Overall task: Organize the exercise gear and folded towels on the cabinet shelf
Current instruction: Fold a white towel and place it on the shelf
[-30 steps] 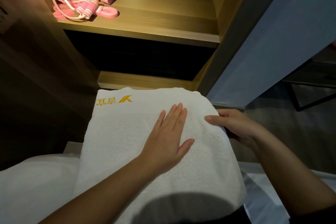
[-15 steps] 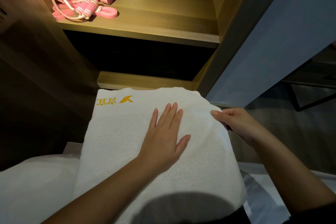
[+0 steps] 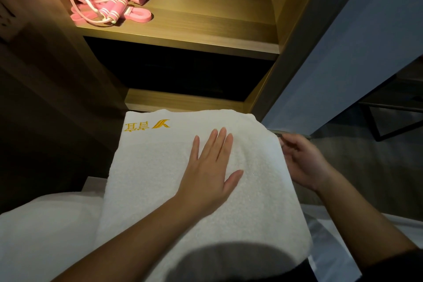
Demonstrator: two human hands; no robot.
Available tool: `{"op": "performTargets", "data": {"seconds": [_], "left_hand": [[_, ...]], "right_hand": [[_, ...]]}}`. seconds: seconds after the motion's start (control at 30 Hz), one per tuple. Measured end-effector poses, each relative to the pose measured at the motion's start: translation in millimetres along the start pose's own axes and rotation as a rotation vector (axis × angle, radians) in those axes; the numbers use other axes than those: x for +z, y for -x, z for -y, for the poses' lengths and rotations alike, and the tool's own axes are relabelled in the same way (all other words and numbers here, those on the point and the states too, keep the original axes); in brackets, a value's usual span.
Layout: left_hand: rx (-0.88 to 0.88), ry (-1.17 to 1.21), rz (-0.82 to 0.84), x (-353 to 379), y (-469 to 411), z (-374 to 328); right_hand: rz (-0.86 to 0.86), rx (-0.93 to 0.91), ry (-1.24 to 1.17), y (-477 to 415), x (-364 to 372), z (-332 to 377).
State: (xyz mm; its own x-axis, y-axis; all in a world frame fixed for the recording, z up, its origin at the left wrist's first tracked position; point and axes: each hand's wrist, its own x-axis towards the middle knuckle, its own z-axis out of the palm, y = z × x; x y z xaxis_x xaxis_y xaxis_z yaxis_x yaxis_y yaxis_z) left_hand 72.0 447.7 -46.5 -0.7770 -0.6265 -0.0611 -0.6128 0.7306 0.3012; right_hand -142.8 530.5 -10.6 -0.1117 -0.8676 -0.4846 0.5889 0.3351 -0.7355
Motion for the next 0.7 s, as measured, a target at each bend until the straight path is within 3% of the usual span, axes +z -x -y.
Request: {"op": "performTargets", "data": {"seconds": [0.07,0.23,0.4,0.57,0.7], "left_hand": [[-0.006,0.018,-0.005,-0.4,-0.4,-0.2],[-0.013,0.006,-0.002,0.1,-0.7,-1.1],[-0.018,-0.003,-0.001,0.2,-0.9,-1.1],[-0.026,-0.013,0.023,-0.4,-1.5,-1.8],[-0.012,-0.007,0.040,-4.7,-0.1,-2.0]], "right_hand": [[-0.009,-0.030,0.066,2.1,-2.3,-3.2],[-0.244,-0.151,0.768,2.8,7.9,-7.0],[-0.391,-0.139,0.842,-13.4,6.5,-12.6],[-0.410,0.084,1.061,-21.5,6.6,-19.5],[-0.440,0.106,0.933,-13.9,1.8,-5.7]]}}
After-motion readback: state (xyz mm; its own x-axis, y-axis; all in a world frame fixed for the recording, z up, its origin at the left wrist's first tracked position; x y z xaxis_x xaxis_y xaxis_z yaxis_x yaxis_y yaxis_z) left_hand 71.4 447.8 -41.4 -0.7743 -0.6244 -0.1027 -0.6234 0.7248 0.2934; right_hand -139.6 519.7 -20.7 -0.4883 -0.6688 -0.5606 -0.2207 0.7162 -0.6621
